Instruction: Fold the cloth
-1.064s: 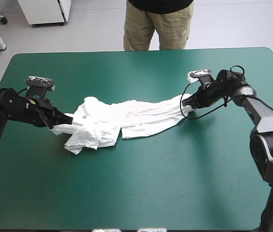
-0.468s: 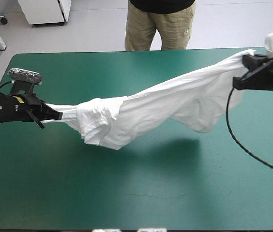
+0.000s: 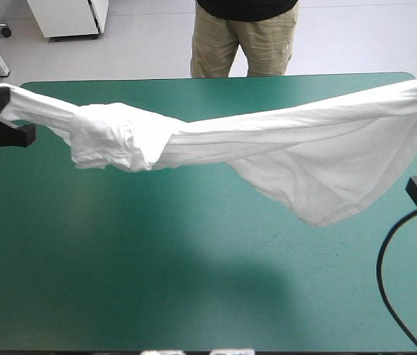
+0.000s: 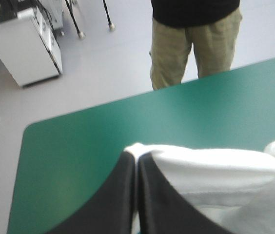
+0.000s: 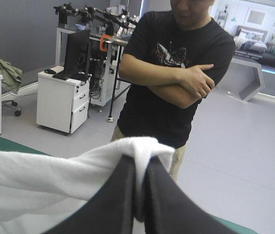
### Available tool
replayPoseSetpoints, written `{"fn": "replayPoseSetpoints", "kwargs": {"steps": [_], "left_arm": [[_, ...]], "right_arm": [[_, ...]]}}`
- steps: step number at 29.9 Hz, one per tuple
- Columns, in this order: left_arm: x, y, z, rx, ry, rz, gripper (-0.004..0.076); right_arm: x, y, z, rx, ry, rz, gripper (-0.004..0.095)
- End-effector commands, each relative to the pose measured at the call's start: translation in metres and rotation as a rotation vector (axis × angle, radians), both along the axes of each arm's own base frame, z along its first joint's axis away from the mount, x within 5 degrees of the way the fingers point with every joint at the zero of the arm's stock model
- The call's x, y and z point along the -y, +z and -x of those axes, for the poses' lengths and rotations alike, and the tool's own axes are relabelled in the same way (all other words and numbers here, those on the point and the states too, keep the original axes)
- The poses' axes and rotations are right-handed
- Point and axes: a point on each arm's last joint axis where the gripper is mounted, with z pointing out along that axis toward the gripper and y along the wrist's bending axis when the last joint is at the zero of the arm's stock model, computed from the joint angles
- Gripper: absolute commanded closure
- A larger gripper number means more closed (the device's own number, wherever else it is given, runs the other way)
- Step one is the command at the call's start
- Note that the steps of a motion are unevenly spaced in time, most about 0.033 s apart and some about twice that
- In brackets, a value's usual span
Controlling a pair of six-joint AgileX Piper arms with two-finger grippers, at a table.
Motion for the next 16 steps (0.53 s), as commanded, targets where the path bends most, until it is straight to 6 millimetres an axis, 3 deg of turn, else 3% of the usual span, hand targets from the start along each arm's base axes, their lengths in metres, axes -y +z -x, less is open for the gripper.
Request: {"fn": "replayPoseSetpoints", "kwargs": {"steps": [1,5,8,13,16], "left_arm": [[-0.001,0.04,0.046,0.191,-0.013,0.002,0.0733],[-0.001,0.055,0.072,0.249,-0.018,-0.01,0.0733],[-0.001,0.052,0.069,0.232,-0.018,-0.011,0.0733],[0.001,0.026,0.025,0.071,-0.027,-0.011,0.0733],[0.006,-0.005,-0.013,-0.078,-0.061,0.014,0.0733]], "right_arm": [[-0.003,0.021,0.023,0.113,0.004,-0.006,0.0925],[-0.004,0.026,0.032,0.123,0.013,-0.006,0.0925],[-0.004,0.023,0.028,0.103,0.015,-0.009,0.0925],[-0.001,0.003,-0.01,-0.061,0.024,-0.017,0.0925],[0.0,-0.026,-0.052,-0.231,0.045,-0.05,0.0925]]}}
